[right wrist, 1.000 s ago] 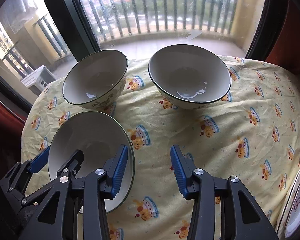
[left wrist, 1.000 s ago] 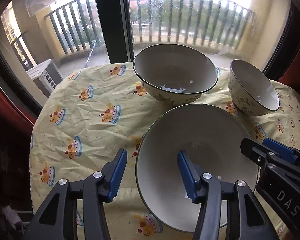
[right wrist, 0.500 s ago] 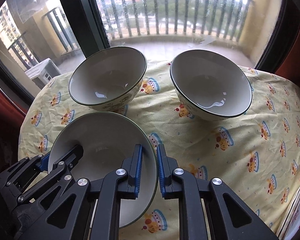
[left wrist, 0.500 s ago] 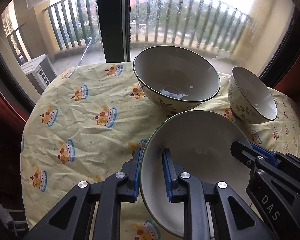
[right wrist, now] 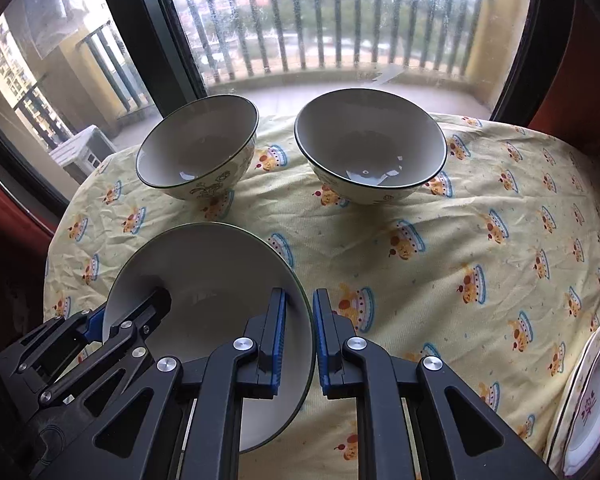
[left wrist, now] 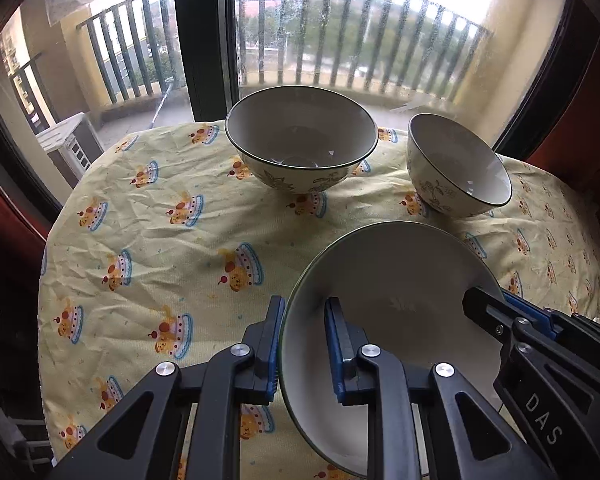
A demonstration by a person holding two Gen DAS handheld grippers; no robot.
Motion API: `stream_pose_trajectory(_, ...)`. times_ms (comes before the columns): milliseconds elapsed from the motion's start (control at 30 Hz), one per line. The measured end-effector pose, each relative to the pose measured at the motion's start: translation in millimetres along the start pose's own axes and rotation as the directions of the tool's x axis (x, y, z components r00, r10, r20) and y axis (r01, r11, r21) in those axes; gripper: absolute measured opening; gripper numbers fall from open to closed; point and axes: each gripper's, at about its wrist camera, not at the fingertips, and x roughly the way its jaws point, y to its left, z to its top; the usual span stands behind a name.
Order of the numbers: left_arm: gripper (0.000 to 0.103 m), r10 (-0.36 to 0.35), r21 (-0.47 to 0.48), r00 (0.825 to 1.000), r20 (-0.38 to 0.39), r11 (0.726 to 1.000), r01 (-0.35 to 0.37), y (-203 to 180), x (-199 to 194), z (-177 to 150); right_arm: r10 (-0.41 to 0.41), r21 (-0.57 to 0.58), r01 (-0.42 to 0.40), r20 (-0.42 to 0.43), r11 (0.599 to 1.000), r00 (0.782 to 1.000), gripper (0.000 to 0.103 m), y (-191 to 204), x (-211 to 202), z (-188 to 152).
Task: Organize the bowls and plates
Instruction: 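Lift the cream bowl with the left gripper and carry it toward the plate stack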
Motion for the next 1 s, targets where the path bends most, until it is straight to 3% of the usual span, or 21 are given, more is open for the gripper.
stream_pose_trajectory(633, 0.018, -0.001, 0.012, 0.999, -0.047, 1.0, 0.002, -111.8, -38.2, -75.6, 0.0, 0.051, 0.002, -0.044, 0.999, 0.999, 0.017, -106.6, -62.4, -79.9)
stream_pose_trajectory(1000, 0.018, 0.038, -0.027, 0.995, -0.096, 0.999, -0.04, -160.3, -39.7, -115.3, 0.01, -0.035, -0.014, -0.112, 0.999, 0.994, 0.016, -156.4, -70.6, -110.4)
